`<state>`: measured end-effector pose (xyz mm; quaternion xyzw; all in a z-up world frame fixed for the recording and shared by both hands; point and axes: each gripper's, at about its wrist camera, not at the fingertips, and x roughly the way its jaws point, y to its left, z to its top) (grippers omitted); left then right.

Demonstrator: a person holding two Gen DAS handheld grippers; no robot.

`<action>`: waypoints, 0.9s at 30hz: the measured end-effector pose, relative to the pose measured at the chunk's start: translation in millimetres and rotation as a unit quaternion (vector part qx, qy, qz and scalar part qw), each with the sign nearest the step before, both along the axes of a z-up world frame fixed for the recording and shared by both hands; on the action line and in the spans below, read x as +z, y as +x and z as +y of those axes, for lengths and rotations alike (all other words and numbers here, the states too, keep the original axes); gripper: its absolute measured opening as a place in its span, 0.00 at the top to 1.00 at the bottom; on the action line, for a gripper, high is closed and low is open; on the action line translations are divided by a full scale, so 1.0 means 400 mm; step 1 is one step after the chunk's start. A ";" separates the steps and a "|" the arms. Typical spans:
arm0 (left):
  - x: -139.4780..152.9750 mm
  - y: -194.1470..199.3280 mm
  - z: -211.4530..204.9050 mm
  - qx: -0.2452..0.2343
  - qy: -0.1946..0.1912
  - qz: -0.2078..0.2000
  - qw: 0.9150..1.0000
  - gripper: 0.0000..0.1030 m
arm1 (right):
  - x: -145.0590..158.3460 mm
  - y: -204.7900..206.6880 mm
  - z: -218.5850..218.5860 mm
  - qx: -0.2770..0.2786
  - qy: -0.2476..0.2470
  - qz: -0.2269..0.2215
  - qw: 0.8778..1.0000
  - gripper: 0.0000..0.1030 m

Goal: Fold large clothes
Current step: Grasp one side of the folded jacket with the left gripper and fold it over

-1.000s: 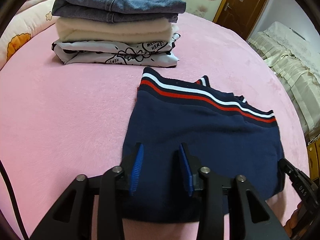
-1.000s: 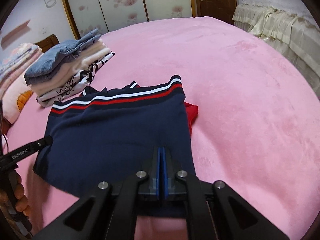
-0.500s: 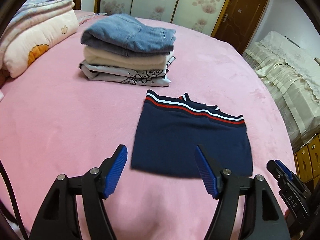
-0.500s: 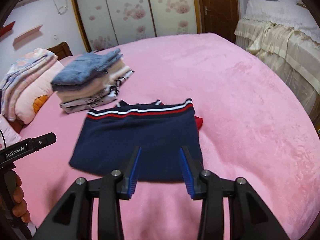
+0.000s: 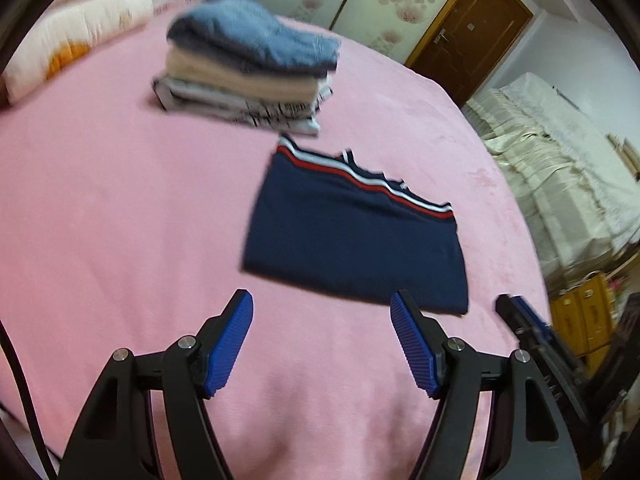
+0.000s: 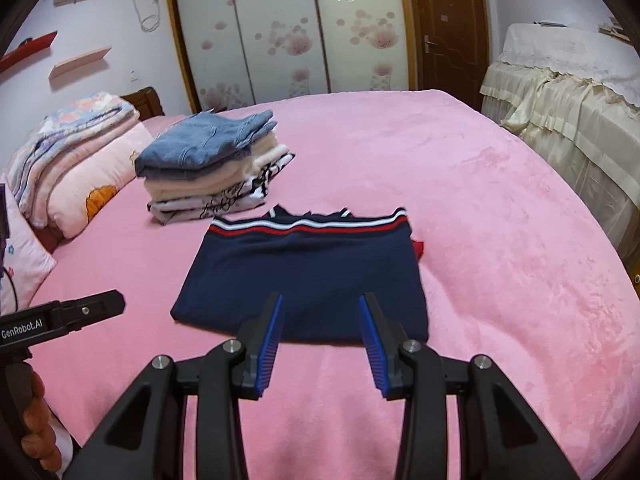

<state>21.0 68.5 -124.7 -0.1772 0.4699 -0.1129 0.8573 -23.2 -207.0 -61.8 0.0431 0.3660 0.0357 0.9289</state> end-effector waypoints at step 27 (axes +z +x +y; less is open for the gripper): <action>-0.307 0.271 -0.018 0.034 -0.168 -0.007 0.985 0.32 | -0.230 0.202 0.042 0.019 0.019 0.050 0.998 0.62</action>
